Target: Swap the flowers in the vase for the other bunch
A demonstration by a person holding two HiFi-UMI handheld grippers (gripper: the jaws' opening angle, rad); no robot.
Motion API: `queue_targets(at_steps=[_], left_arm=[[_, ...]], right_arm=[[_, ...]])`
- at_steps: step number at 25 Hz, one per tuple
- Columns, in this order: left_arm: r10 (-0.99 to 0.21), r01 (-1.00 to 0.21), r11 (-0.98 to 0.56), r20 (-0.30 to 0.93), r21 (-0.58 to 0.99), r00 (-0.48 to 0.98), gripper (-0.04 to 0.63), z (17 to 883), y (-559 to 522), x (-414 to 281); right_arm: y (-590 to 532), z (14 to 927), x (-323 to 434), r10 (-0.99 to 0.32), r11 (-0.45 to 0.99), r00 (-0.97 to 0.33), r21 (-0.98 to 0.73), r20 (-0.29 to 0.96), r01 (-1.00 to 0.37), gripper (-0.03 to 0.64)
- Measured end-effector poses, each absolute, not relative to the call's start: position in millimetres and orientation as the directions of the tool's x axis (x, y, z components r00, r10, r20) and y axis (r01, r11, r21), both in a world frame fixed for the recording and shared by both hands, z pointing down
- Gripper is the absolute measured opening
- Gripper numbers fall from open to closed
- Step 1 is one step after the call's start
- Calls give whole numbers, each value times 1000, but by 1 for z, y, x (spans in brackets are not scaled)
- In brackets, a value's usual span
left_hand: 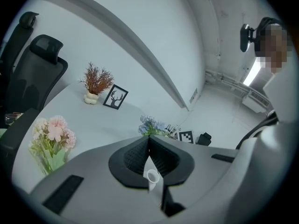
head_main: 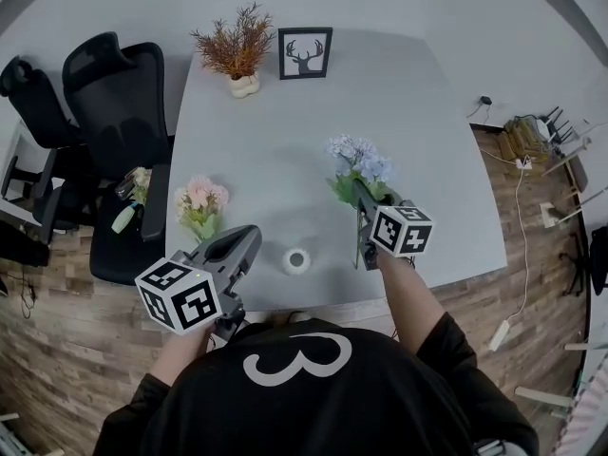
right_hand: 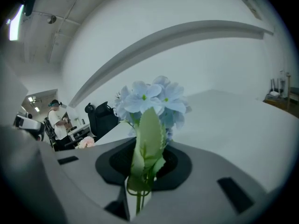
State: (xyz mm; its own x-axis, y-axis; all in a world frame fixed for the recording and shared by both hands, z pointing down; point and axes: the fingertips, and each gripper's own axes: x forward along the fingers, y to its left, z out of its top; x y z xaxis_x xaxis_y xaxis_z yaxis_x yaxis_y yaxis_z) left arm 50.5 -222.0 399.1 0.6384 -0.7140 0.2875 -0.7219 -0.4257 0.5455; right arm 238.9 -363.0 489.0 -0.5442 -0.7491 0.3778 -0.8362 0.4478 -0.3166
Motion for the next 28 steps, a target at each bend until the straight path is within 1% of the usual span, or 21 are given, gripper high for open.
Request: queue_targets(at_steps=[9, 16, 20, 23, 28], left_arm=[[-718, -729, -369, 321, 577, 618, 11, 425, -224, 47], [-722, -737, -328, 346, 591, 599, 11, 437, -226, 47], [-723, -748, -312, 364, 586, 587, 11, 439, -228, 47], [-721, -755, -297, 380, 585, 579, 11, 442, -228, 47], [-704, -755, -313, 392, 577, 592, 11, 439, -225, 53]], right_arm=[[-377, 534, 243, -745, 406, -480, -255, 463, -877, 80], [-379, 561, 248, -727, 360, -463, -293, 507, -886, 94], [-381, 565, 247, -718, 354, -480, -330, 504, -875, 108], [-382, 566, 243, -723, 356, -474, -317, 503, -879, 137], [-383, 566, 243, -725, 340, -464, -323, 508, -883, 231]])
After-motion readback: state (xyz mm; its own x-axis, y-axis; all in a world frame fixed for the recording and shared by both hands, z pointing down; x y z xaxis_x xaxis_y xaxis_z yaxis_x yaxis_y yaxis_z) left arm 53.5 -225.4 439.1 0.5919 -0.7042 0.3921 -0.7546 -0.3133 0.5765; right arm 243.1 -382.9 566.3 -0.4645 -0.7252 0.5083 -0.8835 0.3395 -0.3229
